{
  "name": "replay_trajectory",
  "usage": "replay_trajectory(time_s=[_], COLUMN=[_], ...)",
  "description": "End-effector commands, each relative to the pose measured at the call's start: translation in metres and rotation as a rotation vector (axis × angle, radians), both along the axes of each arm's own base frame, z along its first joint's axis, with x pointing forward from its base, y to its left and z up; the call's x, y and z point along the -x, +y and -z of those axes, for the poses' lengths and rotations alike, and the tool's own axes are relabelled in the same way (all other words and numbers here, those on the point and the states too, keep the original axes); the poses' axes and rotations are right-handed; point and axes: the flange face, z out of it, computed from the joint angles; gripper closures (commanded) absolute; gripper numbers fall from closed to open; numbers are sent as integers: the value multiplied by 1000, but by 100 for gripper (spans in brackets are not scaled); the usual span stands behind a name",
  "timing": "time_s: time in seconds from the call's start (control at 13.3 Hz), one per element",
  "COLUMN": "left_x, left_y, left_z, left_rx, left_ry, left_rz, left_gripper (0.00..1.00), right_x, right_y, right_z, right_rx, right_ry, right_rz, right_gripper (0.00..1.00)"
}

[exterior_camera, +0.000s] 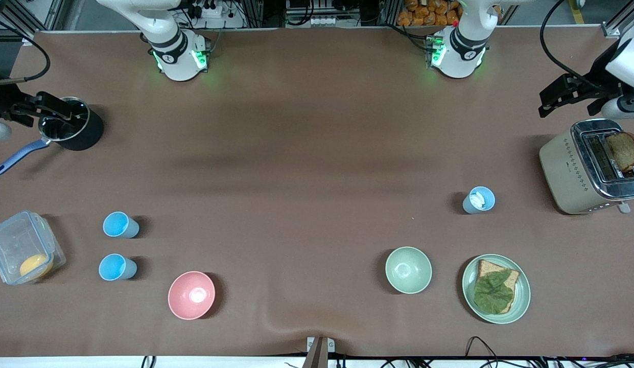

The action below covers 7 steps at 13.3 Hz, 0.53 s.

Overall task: Stack blue cups with both arms
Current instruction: 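Reach the right gripper toward a blue cup while the left gripper reaches the tissue cup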

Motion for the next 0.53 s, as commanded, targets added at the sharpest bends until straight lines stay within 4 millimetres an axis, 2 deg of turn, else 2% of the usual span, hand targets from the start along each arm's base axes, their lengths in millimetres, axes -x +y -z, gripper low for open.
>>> replay_trajectory(time_s=[0.0,0.22,0.3,0.45], left_x=[8,7,6,-1], left_y=[1,3,-2,5], left_z=[-8,-11,-11,9], left_rx=[2,-20,-22,-24], left_ry=[7,2,0,40], left_rz=[29,25,34,28], left_gripper=[0,0,0,0], right_x=[1,1,0,-1], right_y=[-1,-1,-1,-2], right_z=[0,0,1,3], right_rx=[0,-1,-1,-1], right_ry=[-1,0,2,2], right_rz=[-2,-2,-2,0], right_gripper=[0,0,0,0])
